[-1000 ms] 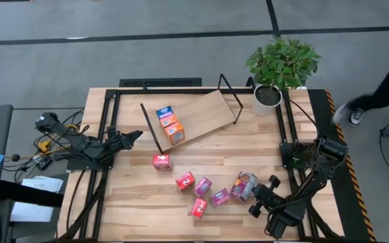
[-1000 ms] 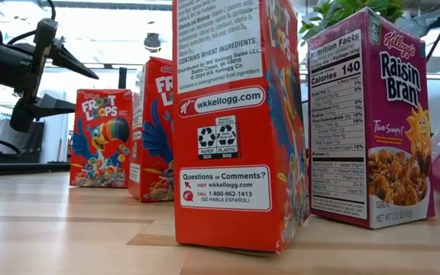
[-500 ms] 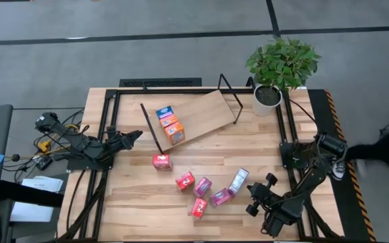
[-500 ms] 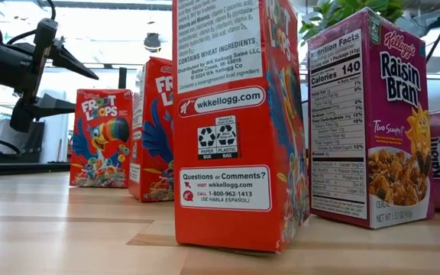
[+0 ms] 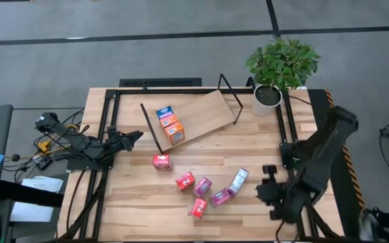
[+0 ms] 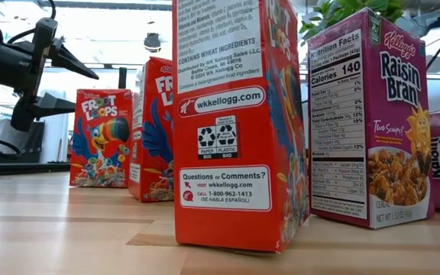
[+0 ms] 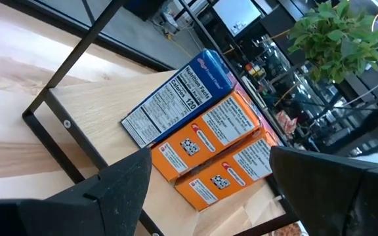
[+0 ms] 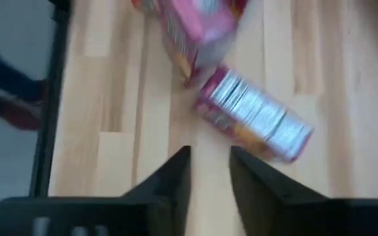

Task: Stack cereal on shelf
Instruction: Put the right purple cereal box on the shelf

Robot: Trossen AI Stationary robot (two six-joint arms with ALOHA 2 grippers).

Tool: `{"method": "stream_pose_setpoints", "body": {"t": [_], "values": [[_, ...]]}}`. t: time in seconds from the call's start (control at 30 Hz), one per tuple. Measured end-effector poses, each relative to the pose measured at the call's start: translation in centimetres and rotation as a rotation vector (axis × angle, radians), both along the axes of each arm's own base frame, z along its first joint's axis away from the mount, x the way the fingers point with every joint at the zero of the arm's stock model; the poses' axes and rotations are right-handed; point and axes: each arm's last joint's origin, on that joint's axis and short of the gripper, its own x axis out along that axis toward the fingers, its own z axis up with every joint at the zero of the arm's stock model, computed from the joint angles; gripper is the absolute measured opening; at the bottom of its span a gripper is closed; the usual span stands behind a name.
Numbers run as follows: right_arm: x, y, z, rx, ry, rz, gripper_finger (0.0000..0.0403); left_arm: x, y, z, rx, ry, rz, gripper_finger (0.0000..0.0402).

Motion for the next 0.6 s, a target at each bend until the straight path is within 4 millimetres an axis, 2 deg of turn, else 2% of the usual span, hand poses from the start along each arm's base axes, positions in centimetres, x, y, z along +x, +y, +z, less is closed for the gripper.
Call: {"method": "stream_pose_setpoints", "body": {"t": [0.1,0.23,0.37,0.47,0.6], "values": [[0.4,-2.1,2.4,-0.02,-0.054,0.143,0.0194,0.0,-0.1,0.0,-0.004,-0.003,-0.023,0.03],[2.0,-4.1,2.8,-0.082,-0.027,0.302,0.0271,0.1,-0.2,0.1,0.002,0.004,-0.071,0.03],[4.8,-4.9,1.4,-0.033,0.064,0.4,0.0315,0.2,-0.2,0.1,-0.003,0.001,-0.099,0.03],[6.8,-5.0,-0.2,-0.025,0.119,0.471,0.0324,0.2,-0.3,0.1,-0.001,0.003,-0.105,0.03],[8.2,-4.6,-1.9,-0.113,0.156,0.605,0.0323,0.2,-0.3,0.1,-0.001,0.003,-0.106,0.03]]}}
